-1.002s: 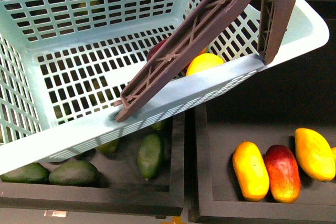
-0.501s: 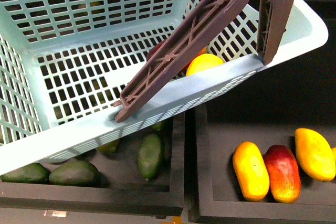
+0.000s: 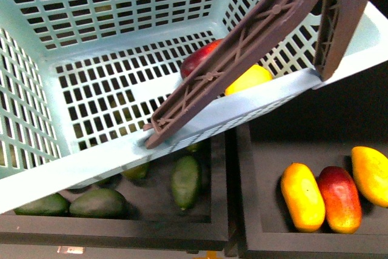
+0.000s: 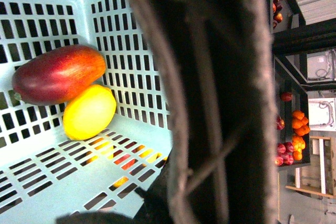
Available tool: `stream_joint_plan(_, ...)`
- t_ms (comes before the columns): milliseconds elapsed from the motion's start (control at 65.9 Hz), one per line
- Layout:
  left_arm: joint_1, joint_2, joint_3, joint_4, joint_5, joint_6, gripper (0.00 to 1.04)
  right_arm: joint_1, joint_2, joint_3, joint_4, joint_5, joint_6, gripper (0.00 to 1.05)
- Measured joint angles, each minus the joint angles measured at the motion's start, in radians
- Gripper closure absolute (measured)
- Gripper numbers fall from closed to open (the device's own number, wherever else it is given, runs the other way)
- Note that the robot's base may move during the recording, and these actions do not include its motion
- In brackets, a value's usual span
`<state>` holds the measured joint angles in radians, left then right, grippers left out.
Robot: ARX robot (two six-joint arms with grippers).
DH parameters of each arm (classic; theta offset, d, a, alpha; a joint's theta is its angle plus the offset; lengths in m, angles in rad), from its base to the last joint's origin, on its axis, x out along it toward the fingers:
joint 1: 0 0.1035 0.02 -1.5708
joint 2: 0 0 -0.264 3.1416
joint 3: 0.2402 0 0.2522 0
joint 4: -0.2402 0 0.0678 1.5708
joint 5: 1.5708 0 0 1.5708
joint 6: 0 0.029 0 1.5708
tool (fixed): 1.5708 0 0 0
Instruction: Pick lemon and mango into basket
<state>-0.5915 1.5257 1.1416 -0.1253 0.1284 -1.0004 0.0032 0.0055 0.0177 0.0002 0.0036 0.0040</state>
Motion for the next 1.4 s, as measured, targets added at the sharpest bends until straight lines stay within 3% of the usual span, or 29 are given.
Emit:
stream_joint_plan(1123, 0.026, -0.002, 0.0, 0.0, -0.053, 0.015, 1.01, -0.003, -0.002, 0.0, -0.002, -0.01, -0.001, 0.09)
stream_joint_plan(1169, 0.013, -0.002, -0.019, 0.056, -0.144, 0.005, 1.01, -0.003, -0.002, 0.0, -0.002, -0.009, -0.001, 0.09)
stream_joint_plan(1290, 0.008, 0.069, -0.043, 0.325, -0.524, -0.103, 1.0, -0.003, -0.002, 0.0, -0.002, -0.008, -0.001, 0.09)
stream_joint_plan(1396, 0.088, 0.153, 0.023, 0.384, -0.572, -0.133, 1.01, -0.003, -0.002, 0.0, -0.002, -0.003, -0.001, 0.09)
